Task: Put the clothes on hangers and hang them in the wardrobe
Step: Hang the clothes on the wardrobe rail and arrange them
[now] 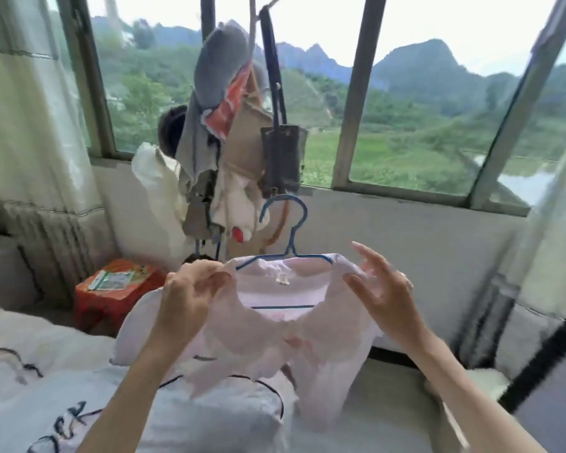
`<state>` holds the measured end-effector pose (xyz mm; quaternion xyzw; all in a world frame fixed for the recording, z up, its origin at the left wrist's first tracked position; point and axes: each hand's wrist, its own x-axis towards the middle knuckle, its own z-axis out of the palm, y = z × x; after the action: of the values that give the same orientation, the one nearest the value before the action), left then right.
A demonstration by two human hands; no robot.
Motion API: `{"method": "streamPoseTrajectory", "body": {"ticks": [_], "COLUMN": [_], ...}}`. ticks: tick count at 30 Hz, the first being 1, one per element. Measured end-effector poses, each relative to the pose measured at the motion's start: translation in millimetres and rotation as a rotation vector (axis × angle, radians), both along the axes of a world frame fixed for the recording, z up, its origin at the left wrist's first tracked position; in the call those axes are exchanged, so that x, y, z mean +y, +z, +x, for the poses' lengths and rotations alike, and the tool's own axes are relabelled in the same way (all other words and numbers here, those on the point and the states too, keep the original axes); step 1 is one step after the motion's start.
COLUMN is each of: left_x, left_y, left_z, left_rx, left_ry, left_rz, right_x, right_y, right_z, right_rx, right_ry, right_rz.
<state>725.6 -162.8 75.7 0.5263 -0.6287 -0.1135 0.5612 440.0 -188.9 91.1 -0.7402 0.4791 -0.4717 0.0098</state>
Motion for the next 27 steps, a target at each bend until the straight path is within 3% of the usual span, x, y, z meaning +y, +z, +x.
{"method": "streamPoseTrajectory", "body": {"ticks": [3, 7, 13, 20, 27], "left_x": [-5, -5, -2, 15, 50], "left_y": [15, 24, -5, -20, -32], "left_z": [-80, -178, -328, -482, -602], "left_rx": [-0.057, -0.067, -0.029, -0.175, -0.246], "left_ry": [-0.105, -0.215, -0.568, -0.873, -1.169], "left_rz": [-0.069, -0.102, 0.006, -0.076, -0.035], "right_x": [34, 83, 172, 270, 347], "right_y": [8, 15, -2, -16, -28], "right_z": [-78, -167, -276, -347, -373], "right_rx": [0.162, 0.071, -0.008, -0.036, -0.017], "right_ry": [-0.09, -0.217, -0.576, -1.042, -1.484], "right_rz": [-0.048, -0.016, 0.089, 0.105, 0.3]}}
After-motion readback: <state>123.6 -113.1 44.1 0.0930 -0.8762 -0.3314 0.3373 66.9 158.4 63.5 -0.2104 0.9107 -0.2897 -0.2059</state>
